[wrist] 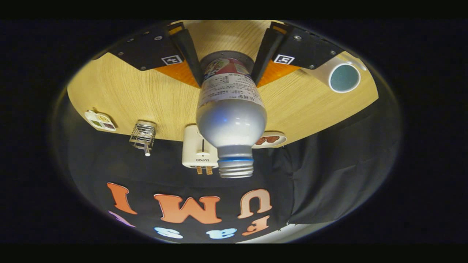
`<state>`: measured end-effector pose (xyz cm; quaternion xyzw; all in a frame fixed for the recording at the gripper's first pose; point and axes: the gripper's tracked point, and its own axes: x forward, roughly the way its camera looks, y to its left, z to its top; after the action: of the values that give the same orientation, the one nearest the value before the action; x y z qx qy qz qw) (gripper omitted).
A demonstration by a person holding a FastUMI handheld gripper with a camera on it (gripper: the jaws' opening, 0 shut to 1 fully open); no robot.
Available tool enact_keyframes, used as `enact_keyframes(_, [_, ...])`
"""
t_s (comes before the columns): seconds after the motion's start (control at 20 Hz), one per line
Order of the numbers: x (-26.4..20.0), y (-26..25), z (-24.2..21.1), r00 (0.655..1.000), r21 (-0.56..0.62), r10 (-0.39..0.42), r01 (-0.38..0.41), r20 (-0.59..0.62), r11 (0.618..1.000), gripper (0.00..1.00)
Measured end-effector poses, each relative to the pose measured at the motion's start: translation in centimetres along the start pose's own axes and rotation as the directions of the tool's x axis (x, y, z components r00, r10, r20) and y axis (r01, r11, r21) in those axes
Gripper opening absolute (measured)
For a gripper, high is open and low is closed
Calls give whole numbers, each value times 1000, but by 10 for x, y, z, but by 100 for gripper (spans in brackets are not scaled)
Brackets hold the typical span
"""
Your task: Take the bottle from table, then pour the juice into the cup, finally place the bottle on the coaster
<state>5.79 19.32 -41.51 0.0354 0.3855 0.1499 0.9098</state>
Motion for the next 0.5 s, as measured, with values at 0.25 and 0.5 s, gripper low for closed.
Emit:
enact_keyframes(0.25, [-1,-1,-16,996,76,21,-14,-83,997,80])
enact_keyframes(0.5, [-22,-9,16,1000,74,-9,8,16,997,92])
